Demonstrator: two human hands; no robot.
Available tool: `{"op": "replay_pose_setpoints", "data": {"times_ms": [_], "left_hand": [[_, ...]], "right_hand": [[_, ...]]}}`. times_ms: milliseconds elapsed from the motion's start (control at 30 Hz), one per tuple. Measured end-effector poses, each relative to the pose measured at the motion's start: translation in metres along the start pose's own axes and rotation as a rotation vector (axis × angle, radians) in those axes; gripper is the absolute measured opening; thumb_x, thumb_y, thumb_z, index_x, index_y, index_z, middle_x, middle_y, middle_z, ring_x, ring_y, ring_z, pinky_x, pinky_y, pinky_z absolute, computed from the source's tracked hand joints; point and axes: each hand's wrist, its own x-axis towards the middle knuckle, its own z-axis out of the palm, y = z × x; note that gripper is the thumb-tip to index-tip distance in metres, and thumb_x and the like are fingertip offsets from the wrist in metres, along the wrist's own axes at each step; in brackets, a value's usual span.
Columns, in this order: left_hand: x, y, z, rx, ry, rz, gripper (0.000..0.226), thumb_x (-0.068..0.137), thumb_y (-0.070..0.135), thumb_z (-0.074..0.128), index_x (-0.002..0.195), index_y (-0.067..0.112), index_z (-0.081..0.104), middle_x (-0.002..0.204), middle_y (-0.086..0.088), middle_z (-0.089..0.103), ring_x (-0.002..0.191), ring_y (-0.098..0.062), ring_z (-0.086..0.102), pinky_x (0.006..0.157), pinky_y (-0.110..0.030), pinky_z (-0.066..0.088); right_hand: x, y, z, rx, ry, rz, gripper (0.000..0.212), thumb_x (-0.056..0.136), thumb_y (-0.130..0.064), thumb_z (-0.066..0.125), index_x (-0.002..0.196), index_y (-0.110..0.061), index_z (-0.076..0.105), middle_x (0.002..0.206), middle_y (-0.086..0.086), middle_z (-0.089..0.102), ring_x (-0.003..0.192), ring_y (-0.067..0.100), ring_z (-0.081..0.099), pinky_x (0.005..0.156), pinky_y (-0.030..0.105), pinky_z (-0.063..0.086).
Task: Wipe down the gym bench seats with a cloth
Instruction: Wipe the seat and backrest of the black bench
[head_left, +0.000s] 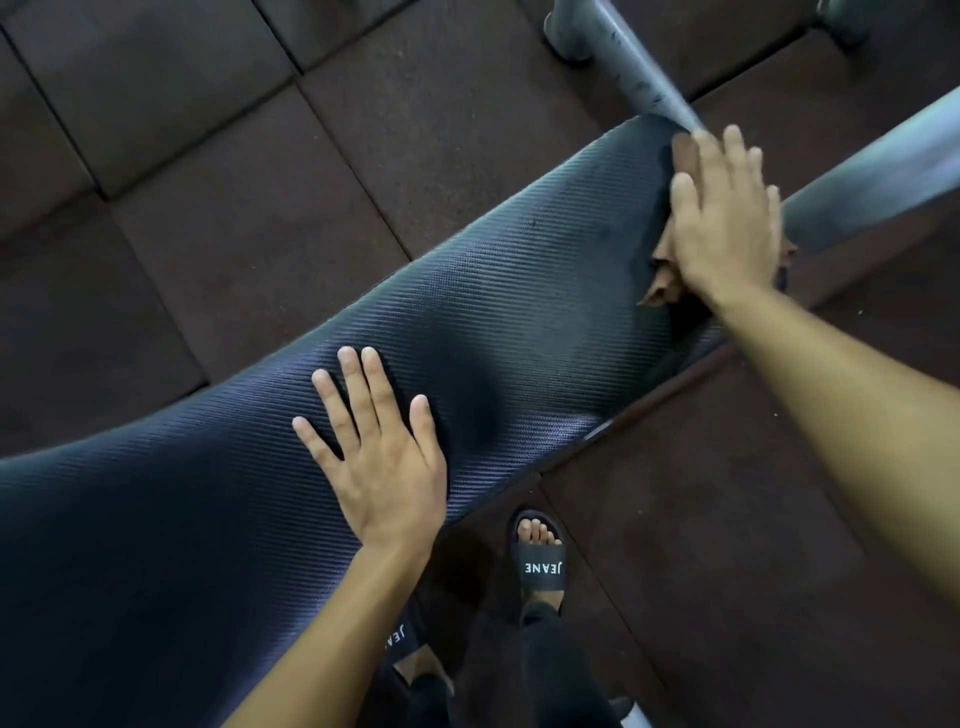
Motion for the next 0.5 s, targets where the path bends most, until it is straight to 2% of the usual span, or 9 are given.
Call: {"op": "replay_pose_setpoints", "data": {"times_ms": [67, 133, 200, 300, 367, 433, 500], "left_hand": [[0.001, 0.0, 0.001, 0.01, -0.004, -0.001, 0.064, 0.101, 0.049, 0.006, 0.156, 0.019, -0.003, 0.164, 0.004, -0.008, 0.151, -0.021, -0.01, 0.12, -0.057, -0.001], [0.001, 0.0, 0.002, 0.014, -0.001, 0.008, 0.064, 0.101, 0.05, 0.005, 0.156, 0.019, -0.004, 0.164, 0.005, -0.009, 0.151, -0.021, -0.011, 0.12, -0.056, -0.001], [0.0, 0.0, 0.002, 0.005, 0.011, 0.01, 0.065, 0.101, 0.05, 0.006, 0.156, 0.018, -0.004, 0.164, 0.004, -0.009, 0.151, -0.02, -0.01, 0.121, -0.056, -0.001], [-0.001, -0.001, 0.0, -0.023, 0.012, -0.002, 0.068, 0.101, 0.051, 0.009, 0.156, 0.014, -0.003, 0.164, 0.0, -0.006, 0.151, -0.019, -0.009, 0.121, -0.055, 0.001], [-0.001, 0.0, -0.001, -0.028, 0.013, -0.003, 0.068, 0.101, 0.051, 0.01, 0.156, 0.013, -0.002, 0.165, -0.001, -0.006, 0.151, -0.019, -0.008, 0.121, -0.055, 0.001], [-0.001, 0.001, 0.0, -0.021, 0.016, -0.001, 0.068, 0.101, 0.051, 0.01, 0.156, 0.013, -0.001, 0.165, -0.001, -0.005, 0.151, -0.019, -0.008, 0.121, -0.055, 0.001], [0.0, 0.001, 0.0, -0.006, 0.021, -0.003, 0.068, 0.101, 0.051, 0.011, 0.156, 0.012, 0.001, 0.165, -0.001, -0.003, 0.151, -0.02, -0.006, 0.121, -0.055, 0.001]], "right_hand": [[-0.007, -0.043, 0.018, -0.045, 0.034, -0.031, 0.056, 0.102, -0.042, 0.023, 0.156, -0.029, 0.023, 0.166, 0.0, 0.015, 0.153, 0.023, 0.01, 0.123, 0.048, 0.008], [-0.045, -0.088, 0.043, -0.088, 0.048, -0.29, 0.055, 0.102, -0.04, 0.021, 0.154, -0.026, 0.029, 0.163, 0.003, 0.024, 0.151, 0.027, 0.019, 0.121, 0.048, 0.013], [-0.1, -0.112, 0.061, -0.088, -0.016, -0.578, 0.052, 0.102, -0.038, 0.028, 0.151, -0.026, 0.039, 0.16, 0.001, 0.034, 0.149, 0.025, 0.027, 0.12, 0.046, 0.018], [-0.123, -0.088, 0.051, -0.103, -0.143, -0.797, 0.05, 0.101, -0.037, 0.035, 0.15, -0.028, 0.04, 0.16, -0.002, 0.032, 0.149, 0.018, 0.026, 0.121, 0.04, 0.017], [-0.093, -0.055, 0.035, -0.104, -0.172, -0.769, 0.052, 0.099, -0.035, 0.039, 0.151, -0.03, 0.036, 0.162, -0.002, 0.027, 0.151, 0.016, 0.02, 0.122, 0.043, 0.015], [-0.055, -0.025, 0.014, -0.003, -0.242, -0.578, 0.06, 0.095, -0.029, 0.044, 0.153, -0.026, 0.029, 0.165, -0.001, 0.019, 0.153, 0.017, 0.011, 0.123, 0.047, 0.01], [-0.035, -0.01, -0.002, 0.073, -0.269, -0.398, 0.065, 0.094, -0.027, 0.042, 0.155, -0.019, 0.024, 0.166, 0.002, 0.01, 0.153, 0.019, 0.004, 0.123, 0.046, 0.004]]}}
